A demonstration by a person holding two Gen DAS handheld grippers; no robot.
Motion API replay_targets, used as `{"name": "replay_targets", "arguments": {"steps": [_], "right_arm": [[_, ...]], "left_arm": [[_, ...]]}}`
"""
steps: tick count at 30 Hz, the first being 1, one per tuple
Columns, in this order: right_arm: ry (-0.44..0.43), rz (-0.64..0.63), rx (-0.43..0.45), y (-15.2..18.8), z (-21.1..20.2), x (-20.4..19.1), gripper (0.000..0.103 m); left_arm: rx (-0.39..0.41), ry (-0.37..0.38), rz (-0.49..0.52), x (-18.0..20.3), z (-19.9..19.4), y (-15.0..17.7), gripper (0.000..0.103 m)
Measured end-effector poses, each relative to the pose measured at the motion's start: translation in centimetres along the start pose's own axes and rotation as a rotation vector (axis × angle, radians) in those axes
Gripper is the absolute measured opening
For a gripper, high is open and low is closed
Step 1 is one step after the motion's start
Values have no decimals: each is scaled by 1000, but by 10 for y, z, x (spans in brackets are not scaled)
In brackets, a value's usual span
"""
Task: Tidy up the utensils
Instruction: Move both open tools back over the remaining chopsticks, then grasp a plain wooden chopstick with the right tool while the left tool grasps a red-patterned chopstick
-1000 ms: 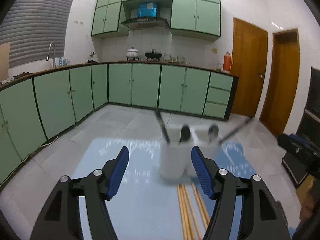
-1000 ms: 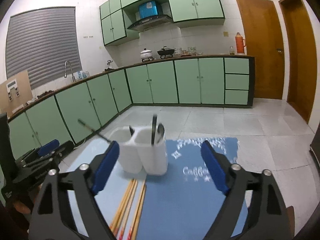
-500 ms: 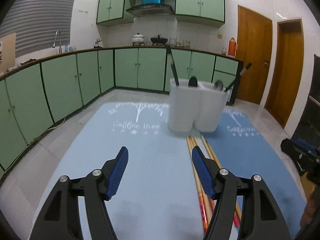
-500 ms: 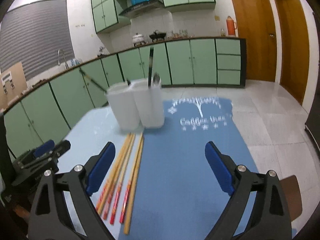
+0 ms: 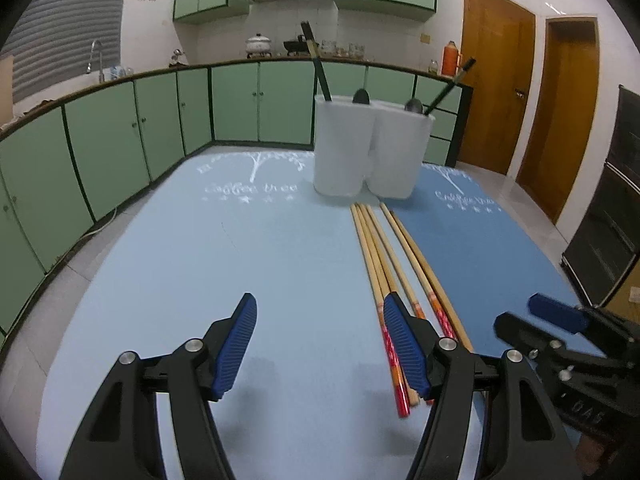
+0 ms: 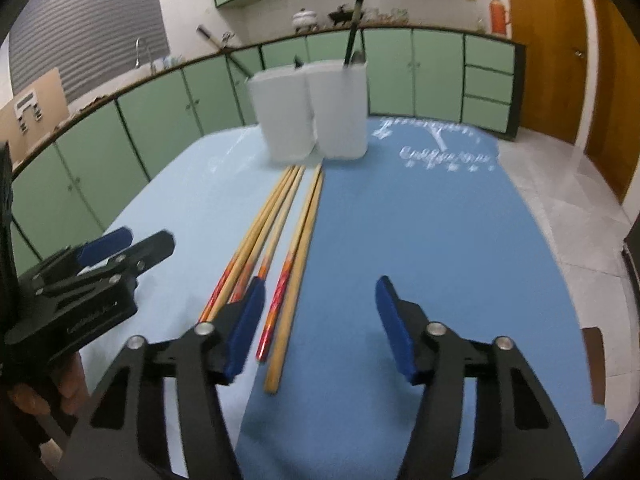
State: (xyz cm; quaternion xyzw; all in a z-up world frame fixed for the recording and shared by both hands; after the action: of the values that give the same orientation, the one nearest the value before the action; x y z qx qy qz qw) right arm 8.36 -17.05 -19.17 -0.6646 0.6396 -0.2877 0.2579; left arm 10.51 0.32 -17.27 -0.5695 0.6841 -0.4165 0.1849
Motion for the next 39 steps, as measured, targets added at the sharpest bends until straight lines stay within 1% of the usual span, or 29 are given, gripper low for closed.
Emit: {"name": "replay_targets", "arguments": {"steps": [7,9,11,14,16,24,27,30,31,37,38,39], "right_arm": [[-13,-15,-28,16,1,-13,39],[-10,-21,-32,18,3,-17,36],[-7,-27,-46,19,6,-21,30],[-5,-25,-47,19,8,-21,27],[-4,-22,-52,19,7,-18,23],[-12,-22,-69,23,5,-14,23],[14,-52,-59,25,6,-20,22],[36,-60,-56,24,7,-21,13],[49,-63,-54,24,8,-20,7],[92,-6,-62,22,10,0,6],[94,8,-66,22,11,3,6],[92,14,-69,21,12,6,6]], "left_arm": [[-5,-10,-20,0,-1,8,64],[-11,-11,-19,1,-1,11,64],[-19,-8,-21,2,0,14,64],[-27,-3,-24,2,1,16,64],[-31,3,-23,4,2,16,64],[-60,29,-11,12,8,22,64],[-75,35,-12,13,10,24,64],[-91,42,-22,13,13,26,63],[-94,42,-25,12,14,26,63],[-111,50,-17,16,18,28,63],[-119,50,-16,16,19,29,61],[-131,54,-16,16,22,30,55]]}}
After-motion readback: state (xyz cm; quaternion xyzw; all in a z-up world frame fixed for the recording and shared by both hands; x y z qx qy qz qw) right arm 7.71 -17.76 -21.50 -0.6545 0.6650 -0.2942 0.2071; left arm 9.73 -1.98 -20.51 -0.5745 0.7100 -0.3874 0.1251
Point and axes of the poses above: each gripper's, at about its wrist camera, not at the fingertips, and z roughly the way its jaws point, x to its right, y to its underside, the point moved 2 cm from there along z, roughly the way its jaws point, and after that the axes turned 15 degrees about y, right-handed, at the moved point
